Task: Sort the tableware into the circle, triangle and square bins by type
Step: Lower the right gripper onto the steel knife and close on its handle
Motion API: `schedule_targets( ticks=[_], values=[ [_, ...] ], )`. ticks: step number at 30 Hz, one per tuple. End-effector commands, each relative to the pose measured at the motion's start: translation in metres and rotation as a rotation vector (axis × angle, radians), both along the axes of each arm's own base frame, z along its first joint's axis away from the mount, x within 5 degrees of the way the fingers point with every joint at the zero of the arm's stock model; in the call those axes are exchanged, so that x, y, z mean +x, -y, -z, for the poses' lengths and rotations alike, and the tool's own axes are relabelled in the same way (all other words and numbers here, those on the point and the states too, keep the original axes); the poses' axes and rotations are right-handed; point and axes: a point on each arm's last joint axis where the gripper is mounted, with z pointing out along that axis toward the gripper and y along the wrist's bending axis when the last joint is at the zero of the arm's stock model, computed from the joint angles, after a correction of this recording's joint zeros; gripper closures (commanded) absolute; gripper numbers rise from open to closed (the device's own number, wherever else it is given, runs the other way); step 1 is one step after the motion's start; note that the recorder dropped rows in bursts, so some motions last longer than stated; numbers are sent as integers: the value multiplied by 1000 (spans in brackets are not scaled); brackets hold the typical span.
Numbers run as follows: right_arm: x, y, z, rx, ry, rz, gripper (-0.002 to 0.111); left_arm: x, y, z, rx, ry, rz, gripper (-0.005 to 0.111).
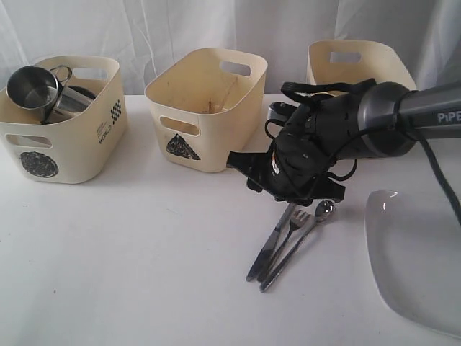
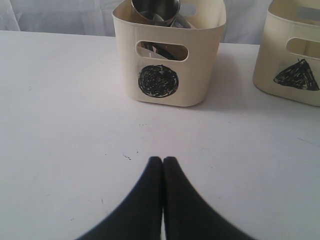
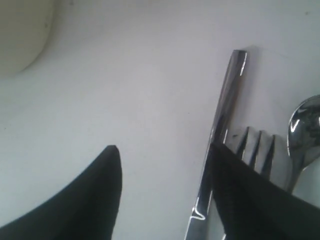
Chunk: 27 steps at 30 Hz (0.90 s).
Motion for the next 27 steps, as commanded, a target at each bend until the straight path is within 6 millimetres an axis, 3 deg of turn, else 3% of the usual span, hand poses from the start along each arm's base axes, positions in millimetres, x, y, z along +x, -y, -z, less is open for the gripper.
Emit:
schedule_targets(
  ticks=[1,8,18,27],
  values=[
    [3,7,8,-43,-2,38,58,0,1,0,-15,7,6,107],
    [12,21,18,-45,2,84,58,0,1,0,-15,7,6,107],
    [28,15,37,-46,-11,82,58,0,1,0,-15,7,6,107],
    [23,6,52,-82,-62,55,58,0,1,0,-15,7,6,107]
  ],
)
